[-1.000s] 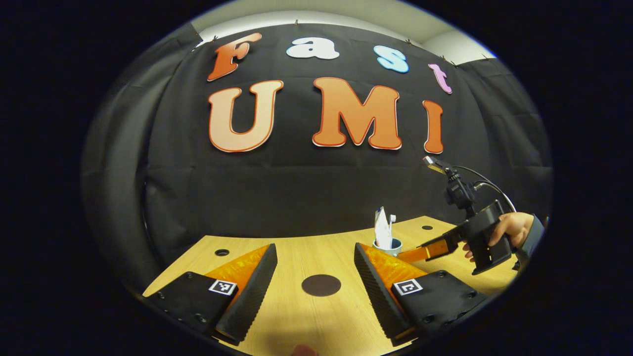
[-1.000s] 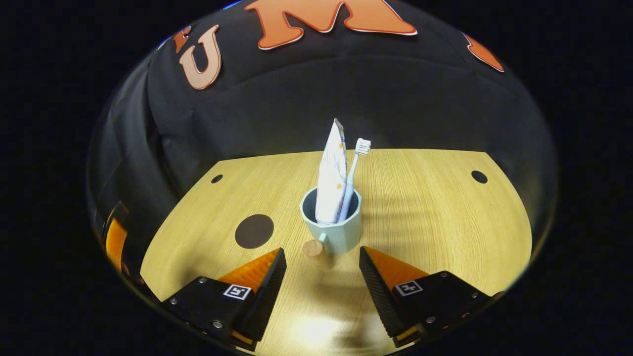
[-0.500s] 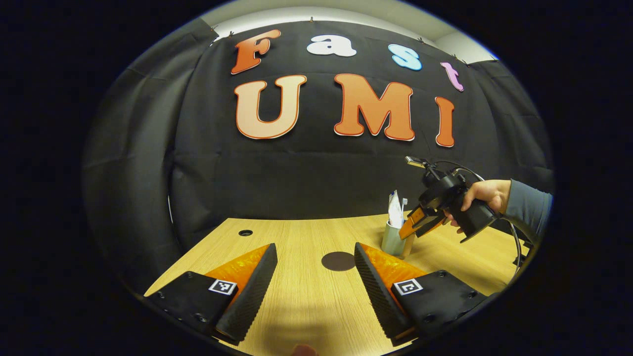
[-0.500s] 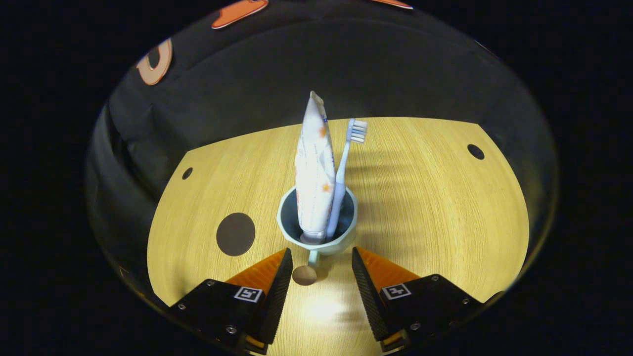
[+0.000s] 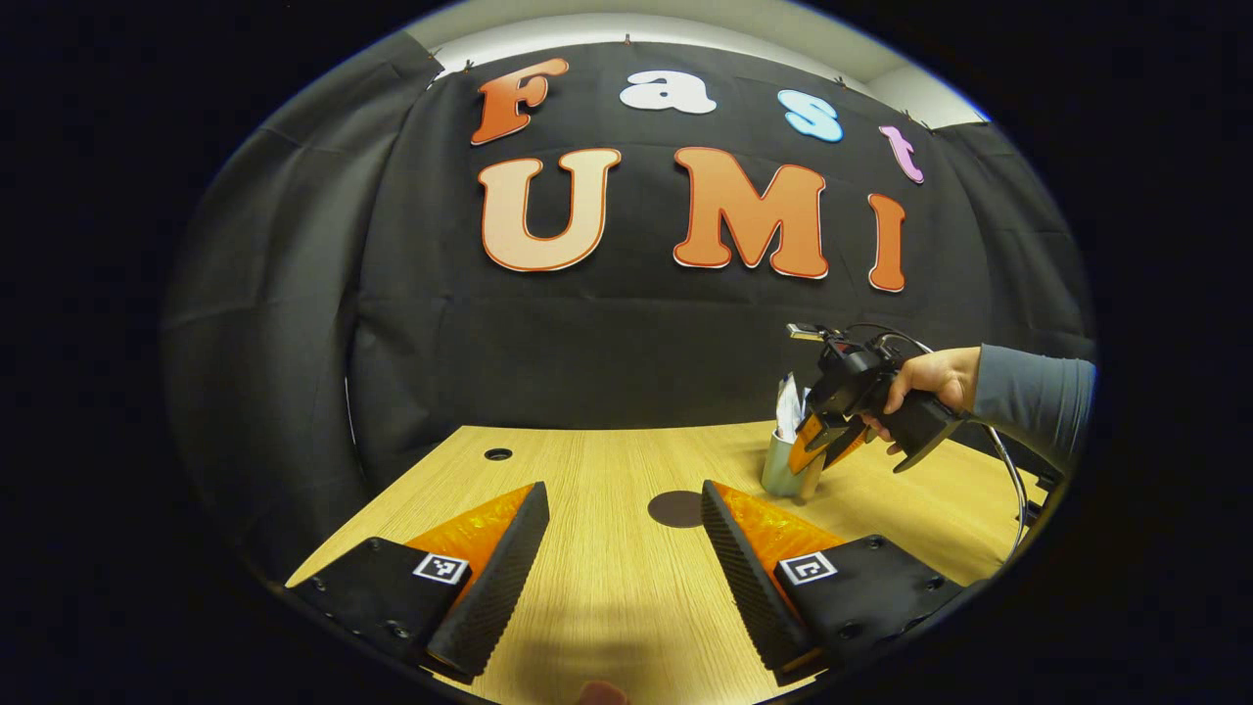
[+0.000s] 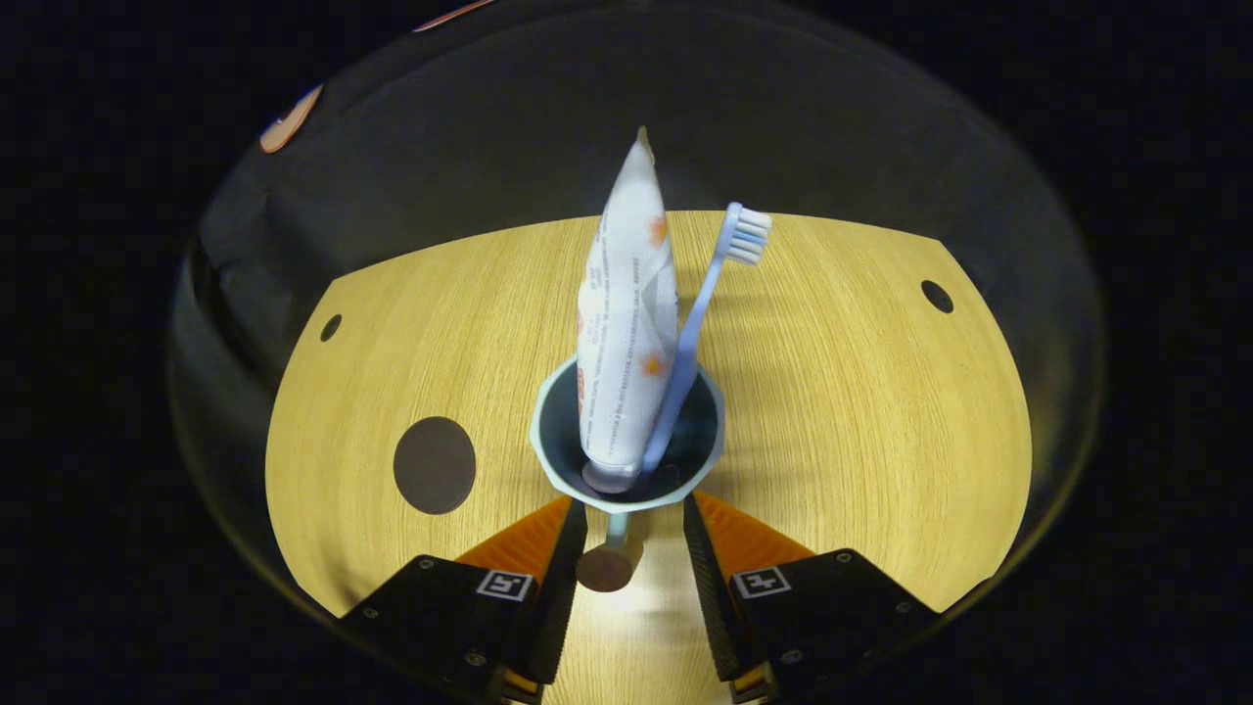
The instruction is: Put the toothbrush and toothpaste on the desktop into the cup, then pick up the cup and place it on the coaster on the desktop.
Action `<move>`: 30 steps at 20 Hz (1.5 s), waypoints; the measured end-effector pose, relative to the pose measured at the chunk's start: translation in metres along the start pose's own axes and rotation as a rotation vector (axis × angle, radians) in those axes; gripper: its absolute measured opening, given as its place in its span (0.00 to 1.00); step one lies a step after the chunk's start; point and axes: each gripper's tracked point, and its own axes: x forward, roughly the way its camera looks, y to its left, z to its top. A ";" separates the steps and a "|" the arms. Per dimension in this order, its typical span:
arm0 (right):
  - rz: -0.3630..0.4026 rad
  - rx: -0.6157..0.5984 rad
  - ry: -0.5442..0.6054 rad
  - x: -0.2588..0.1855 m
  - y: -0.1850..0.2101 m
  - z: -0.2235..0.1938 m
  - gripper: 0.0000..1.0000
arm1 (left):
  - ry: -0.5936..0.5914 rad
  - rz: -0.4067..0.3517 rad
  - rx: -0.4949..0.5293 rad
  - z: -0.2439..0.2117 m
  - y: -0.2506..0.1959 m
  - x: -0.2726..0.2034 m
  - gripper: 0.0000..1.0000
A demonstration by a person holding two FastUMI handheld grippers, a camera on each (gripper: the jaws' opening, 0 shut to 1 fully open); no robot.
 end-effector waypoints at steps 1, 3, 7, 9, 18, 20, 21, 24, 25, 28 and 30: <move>-0.011 -0.007 0.001 0.000 -0.001 0.000 0.63 | 0.005 -0.001 -0.004 -0.001 0.000 0.000 0.99; -0.018 -0.011 0.007 0.000 -0.002 -0.003 0.50 | 0.014 -0.001 -0.006 -0.003 0.001 0.000 0.99; -0.021 -0.022 -0.003 -0.001 -0.003 0.000 0.26 | 0.017 -0.006 -0.035 -0.012 0.006 0.000 0.99; -0.021 -0.029 -0.005 -0.002 -0.004 0.000 0.23 | 0.029 -0.004 -0.045 -0.017 0.008 0.001 0.99; -0.018 -0.082 -0.010 -0.001 -0.004 0.001 0.20 | 0.013 0.043 -0.034 -0.021 0.030 -0.011 0.99; -0.004 -0.083 -0.012 -0.002 -0.004 0.003 0.18 | 0.001 0.053 -0.028 -0.020 0.034 -0.015 0.99; -0.002 -0.090 -0.016 -0.002 -0.005 0.004 0.18 | -0.001 0.058 -0.029 -0.020 0.036 -0.018 0.99; 0.001 -0.109 -0.029 -0.004 -0.004 0.007 0.19 | -0.003 0.059 -0.034 -0.026 0.040 -0.025 0.99; 0.004 -0.112 -0.037 -0.004 -0.004 0.009 0.18 | -0.005 0.060 -0.037 -0.027 0.040 -0.026 0.99; 0.016 -0.125 -0.054 -0.011 -0.002 0.015 0.18 | 0.000 0.057 -0.040 -0.025 0.040 -0.021 0.99; 0.026 -0.137 -0.061 -0.013 0.000 0.017 0.18 | -0.002 0.054 -0.035 -0.024 0.038 -0.020 0.99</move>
